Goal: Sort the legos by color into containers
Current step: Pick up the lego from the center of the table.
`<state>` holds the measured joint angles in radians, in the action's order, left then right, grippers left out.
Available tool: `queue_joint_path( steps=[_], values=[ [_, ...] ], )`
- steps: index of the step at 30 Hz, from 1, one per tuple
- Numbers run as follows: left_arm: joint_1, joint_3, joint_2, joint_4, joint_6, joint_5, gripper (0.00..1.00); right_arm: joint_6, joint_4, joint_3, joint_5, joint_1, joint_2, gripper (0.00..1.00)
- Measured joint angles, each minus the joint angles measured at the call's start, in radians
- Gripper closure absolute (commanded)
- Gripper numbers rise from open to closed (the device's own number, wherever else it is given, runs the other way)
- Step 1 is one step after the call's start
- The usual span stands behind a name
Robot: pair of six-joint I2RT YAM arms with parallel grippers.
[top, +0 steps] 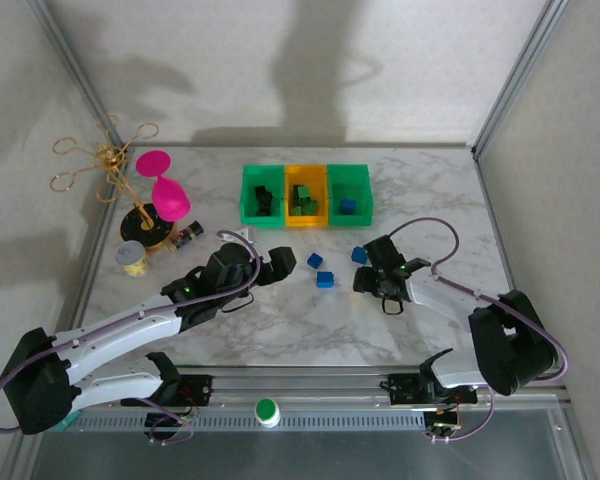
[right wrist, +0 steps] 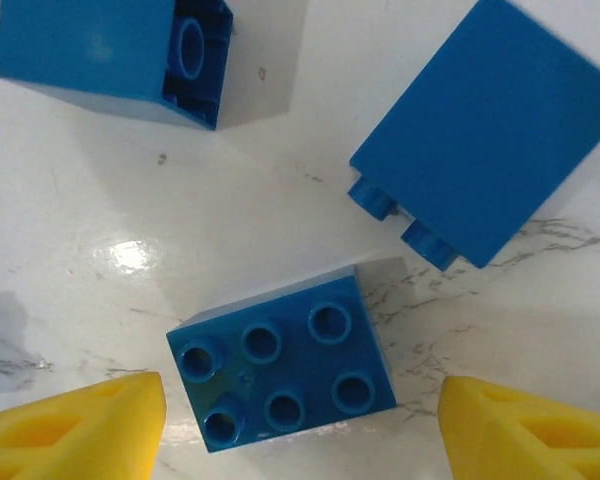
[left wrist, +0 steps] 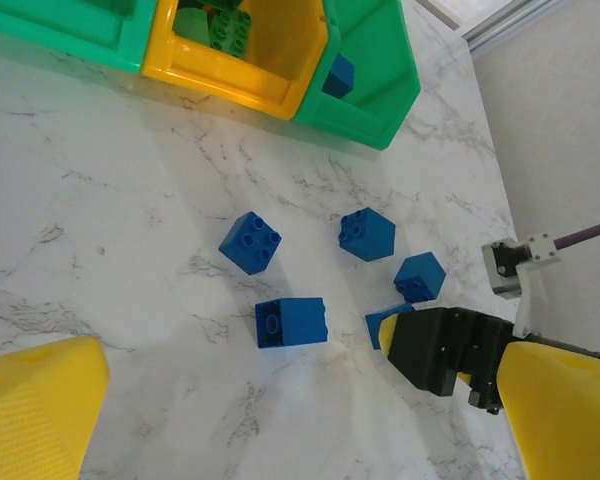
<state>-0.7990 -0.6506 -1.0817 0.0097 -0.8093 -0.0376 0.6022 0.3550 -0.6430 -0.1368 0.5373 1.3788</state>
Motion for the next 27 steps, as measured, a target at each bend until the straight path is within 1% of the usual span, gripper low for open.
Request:
queue_joint_path(
  steps=[4, 9, 16, 21, 27],
  values=[
    [0.0, 0.0, 0.0, -0.002, 0.0, -0.008, 0.0, -0.023, -0.016, -0.017, -0.001, 0.032, 0.032, 0.27],
    [0.0, 0.0, -0.001, -0.005, 0.0, -0.012, 0.0, -0.032, -0.018, -0.05, -0.026, 0.066, 0.07, 0.32],
    [0.0, 0.0, -0.002, -0.006, 0.0, -0.015, 0.0, -0.039, -0.01, -0.055, -0.079, 0.066, 0.095, 0.39],
    [0.0, 0.0, -0.002, -0.006, 0.0, -0.016, 0.0, -0.046, -0.008, -0.064, -0.08, 0.066, 0.111, 0.45],
    [0.0, 0.0, -0.002, -0.007, 0.0, -0.018, 0.0, -0.057, -0.008, -0.066, -0.081, 0.066, 0.111, 0.49]
  ],
)
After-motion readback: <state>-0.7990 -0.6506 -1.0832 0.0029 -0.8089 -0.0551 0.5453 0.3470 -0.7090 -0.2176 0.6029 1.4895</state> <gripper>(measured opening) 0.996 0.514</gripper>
